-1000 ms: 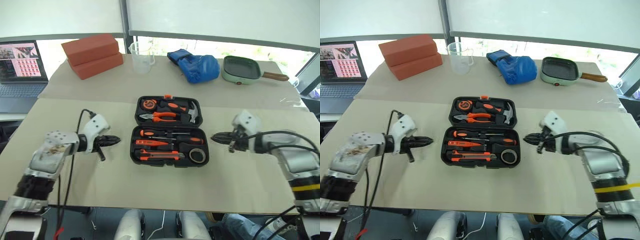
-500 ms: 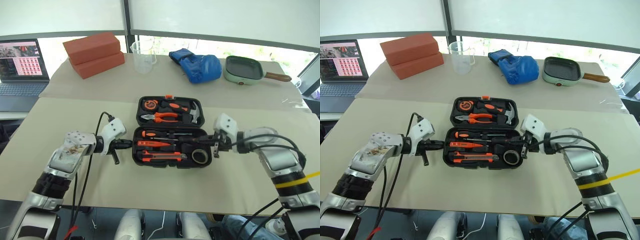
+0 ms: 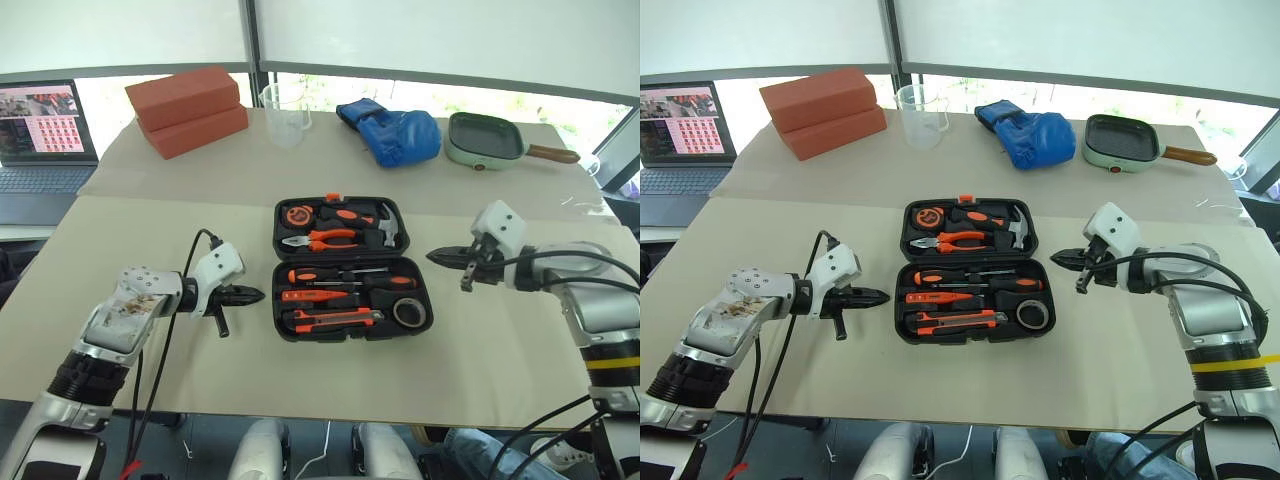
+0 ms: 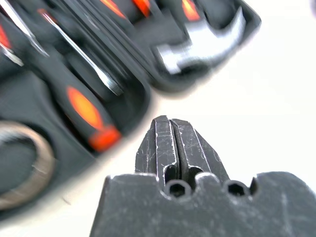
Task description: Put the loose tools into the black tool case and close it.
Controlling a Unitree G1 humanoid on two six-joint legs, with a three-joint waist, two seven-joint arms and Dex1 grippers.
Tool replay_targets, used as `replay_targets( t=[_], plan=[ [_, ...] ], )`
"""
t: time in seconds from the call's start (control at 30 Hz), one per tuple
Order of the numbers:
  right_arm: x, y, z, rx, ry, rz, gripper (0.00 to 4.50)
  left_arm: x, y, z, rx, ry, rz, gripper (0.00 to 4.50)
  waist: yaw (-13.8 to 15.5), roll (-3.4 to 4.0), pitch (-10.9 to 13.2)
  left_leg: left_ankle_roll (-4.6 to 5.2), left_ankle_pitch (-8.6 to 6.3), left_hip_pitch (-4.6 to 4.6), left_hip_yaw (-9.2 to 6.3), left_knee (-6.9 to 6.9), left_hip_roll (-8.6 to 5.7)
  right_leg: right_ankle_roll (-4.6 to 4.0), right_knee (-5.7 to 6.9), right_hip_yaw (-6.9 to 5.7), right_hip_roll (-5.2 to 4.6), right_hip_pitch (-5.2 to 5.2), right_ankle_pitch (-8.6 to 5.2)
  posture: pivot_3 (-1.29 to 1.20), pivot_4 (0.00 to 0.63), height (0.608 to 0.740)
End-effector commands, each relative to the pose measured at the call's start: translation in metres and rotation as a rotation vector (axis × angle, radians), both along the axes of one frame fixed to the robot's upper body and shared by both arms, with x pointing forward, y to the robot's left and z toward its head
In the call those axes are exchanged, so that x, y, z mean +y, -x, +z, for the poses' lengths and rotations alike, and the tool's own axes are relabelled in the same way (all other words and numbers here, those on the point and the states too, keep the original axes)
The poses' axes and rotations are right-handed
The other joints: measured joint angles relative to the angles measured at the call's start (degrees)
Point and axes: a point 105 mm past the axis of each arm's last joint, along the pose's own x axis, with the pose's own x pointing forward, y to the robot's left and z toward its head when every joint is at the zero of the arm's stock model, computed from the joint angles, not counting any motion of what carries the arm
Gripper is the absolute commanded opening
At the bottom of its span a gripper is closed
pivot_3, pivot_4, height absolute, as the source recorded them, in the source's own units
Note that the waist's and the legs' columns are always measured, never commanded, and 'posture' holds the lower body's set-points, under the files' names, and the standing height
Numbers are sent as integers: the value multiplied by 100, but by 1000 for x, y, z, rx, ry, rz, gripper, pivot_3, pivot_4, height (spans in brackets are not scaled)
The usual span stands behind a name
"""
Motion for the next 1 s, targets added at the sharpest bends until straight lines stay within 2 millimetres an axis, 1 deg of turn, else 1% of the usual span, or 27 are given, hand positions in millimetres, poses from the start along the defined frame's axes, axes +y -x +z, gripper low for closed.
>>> replay_targets(
  t=[0.03,0.13,0.23,0.3,0.33,0.4,0.5,0.67,0.83,1.0],
  plan=[
    [7,-2,-4,-20,24,46,46,-5,-10,15,-70,29,0,0,-8,0,0,0,0,0,1,0,0,0,0,1,0,0,0,0,150,738],
    [24,0,-6,-19,0,98,46,-13,-10,19,-70,57,-25,0,-39,0,0,0,0,0,-3,0,3,0,3,2,2,-1,0,0,150,738],
    [40,4,-3,-22,-30,153,46,-20,-7,21,-67,72,-58,0,-54,1,0,0,0,0,-11,-1,3,0,5,2,1,-2,0,0,150,738],
    [51,13,-2,-14,-45,210,46,-23,-1,20,-42,79,-86,0,-58,0,0,0,0,0,-16,-1,3,0,6,2,1,-2,0,0,150,738],
    [54,19,-3,-1,-38,233,46,-22,5,17,-16,71,-113,0,-57,1,0,0,0,0,-18,-1,3,0,5,2,0,-2,0,0,150,738],
    [57,28,-5,20,-28,265,46,-20,12,13,10,55,-138,0,-61,1,0,0,-1,-1,-22,-3,4,0,3,1,1,-3,0,0,150,738],
    [62,44,-5,46,-34,320,46,-15,16,10,22,37,-138,0,-62,1,0,0,-1,-1,-26,-5,4,0,4,2,1,-5,0,0,150,738],
    [69,73,-11,96,-45,374,46,-12,40,6,87,29,-186,0,-80,1,0,1,-1,0,-27,-6,6,0,4,2,1,-6,0,0,150,738],
    [78,97,-15,132,-74,383,46,-1,57,5,116,24,-150,0,-91,1,0,3,-4,0,-28,-7,9,1,0,3,0,-5,-1,0,150,738],
    [82,118,-19,168,-85,393,46,2,77,-3,145,19,-132,0,-97,1,0,3,-4,3,-28,-7,12,0,0,3,-1,-4,-2,0,150,738]
  ],
)
